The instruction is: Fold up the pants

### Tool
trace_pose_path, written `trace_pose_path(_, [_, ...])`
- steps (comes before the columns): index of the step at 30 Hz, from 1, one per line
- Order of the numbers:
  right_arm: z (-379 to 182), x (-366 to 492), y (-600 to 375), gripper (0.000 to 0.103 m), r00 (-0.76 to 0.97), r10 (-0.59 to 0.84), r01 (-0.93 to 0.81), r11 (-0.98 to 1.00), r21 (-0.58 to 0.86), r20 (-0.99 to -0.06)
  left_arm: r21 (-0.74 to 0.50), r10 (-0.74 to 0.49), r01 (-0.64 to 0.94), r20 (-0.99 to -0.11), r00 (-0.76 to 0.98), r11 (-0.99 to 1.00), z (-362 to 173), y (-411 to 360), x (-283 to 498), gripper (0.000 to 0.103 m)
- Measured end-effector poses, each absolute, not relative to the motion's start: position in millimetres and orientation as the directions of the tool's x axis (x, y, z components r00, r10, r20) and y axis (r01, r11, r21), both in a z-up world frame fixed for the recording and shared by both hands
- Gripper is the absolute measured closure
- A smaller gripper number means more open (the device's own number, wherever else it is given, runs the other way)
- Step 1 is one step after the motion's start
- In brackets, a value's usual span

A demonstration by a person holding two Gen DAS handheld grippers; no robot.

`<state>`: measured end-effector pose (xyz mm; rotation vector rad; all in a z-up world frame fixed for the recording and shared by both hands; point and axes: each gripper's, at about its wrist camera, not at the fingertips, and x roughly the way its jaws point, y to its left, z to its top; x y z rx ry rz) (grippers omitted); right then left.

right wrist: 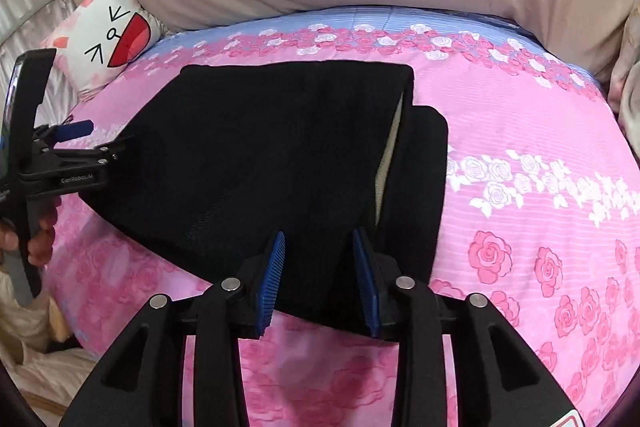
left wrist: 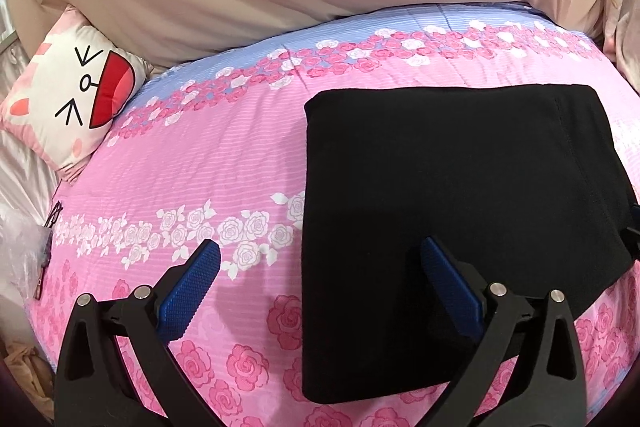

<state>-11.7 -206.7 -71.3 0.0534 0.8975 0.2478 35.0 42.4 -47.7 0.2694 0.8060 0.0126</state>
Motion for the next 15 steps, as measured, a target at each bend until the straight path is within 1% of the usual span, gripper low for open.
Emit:
trace_pose_path(2, [-66.1, -15.0, -209.9, 0.071, 0.603, 0.228, -0.172, 0.973, 0.154, -0.765, 0.243, 0.120, 0.082, -0.711, 0.693, 0.967, -47.0, 43.3, 34.0, 0.005])
trace_pose_path(3, [-62.5, -17.9, -209.3, 0.066, 0.610, 0.213, -0.163, 0.976, 0.143, -0.763, 0.237, 0.121, 0.076, -0.713, 0.691, 0.968, -46.6, 44.6, 33.4, 0.005])
trace_pose_path(5, [-54.1, -26.9, -203.8, 0.063, 0.627, 0.217, -0.185, 0.974, 0.127, -0.748, 0.230, 0.119, 0.072, -0.719, 0.685, 0.971, -46.3, 46.2, 32.5, 0.005])
trace_pose_path(6, [-50.7, -32.5, -200.4, 0.054, 0.633, 0.233, -0.211, 0.969, 0.126, -0.738, 0.223, 0.116, 0.071, -0.722, 0.682, 0.972, -46.0, 47.5, 31.9, 0.005])
trace_pose_path(7, [-49.1, -36.9, -197.0, 0.040, 0.638, 0.240, -0.232, 0.966, 0.115, -0.731, 0.220, 0.115, 0.070, -0.724, 0.680, 0.973, -45.9, 47.1, 31.0, 0.005])
trace_pose_path(8, [-49.7, -40.6, -191.3, 0.035, 0.645, 0.230, -0.253, 0.964, 0.081, -0.728, 0.220, 0.116, 0.069, -0.726, 0.678, 0.973, -45.9, 47.4, 30.4, 0.005])
trace_pose_path(9, [-51.1, -42.0, -186.8, 0.034, 0.649, 0.217, -0.263, 0.963, 0.053, -0.729, 0.220, 0.116, 0.069, -0.726, 0.678, 0.973, -46.0, 46.8, 30.1, 0.005])
trace_pose_path(10, [-54.4, -41.6, -183.6, 0.042, 0.651, 0.199, -0.265, 0.964, 0.026, -0.733, 0.223, 0.118, 0.071, -0.727, 0.676, 0.972, -46.6, 46.3, 29.5, 0.005])
trace_pose_path(11, [-59.7, -36.7, -183.1, 0.062, 0.641, 0.178, -0.259, 0.966, 0.009, -0.747, 0.224, 0.119, 0.071, -0.728, 0.675, 0.972, -47.2, 45.9, 29.7, 0.005])
trace_pose_path(12, [-65.3, -30.4, -189.8, 0.080, 0.617, 0.168, -0.226, 0.974, 0.031, -0.769, 0.224, 0.118, 0.072, -0.730, 0.673, 0.972, -48.1, 45.4, 29.8, 0.005])
trace_pose_path(13, [-63.8, -29.9, -197.4, 0.080, 0.618, 0.184, -0.200, 0.977, 0.074, -0.765, 0.217, 0.111, 0.080, -0.740, 0.663, 0.973, -49.2, 45.3, 30.1, 0.005])
trace_pose_path(15, [-51.5, -37.4, -211.2, 0.080, 0.656, 0.192, -0.173, 0.980, 0.102, -0.730, 0.189, 0.085, 0.090, -0.750, 0.656, 0.978, -47.6, 49.3, 28.3, 0.005])
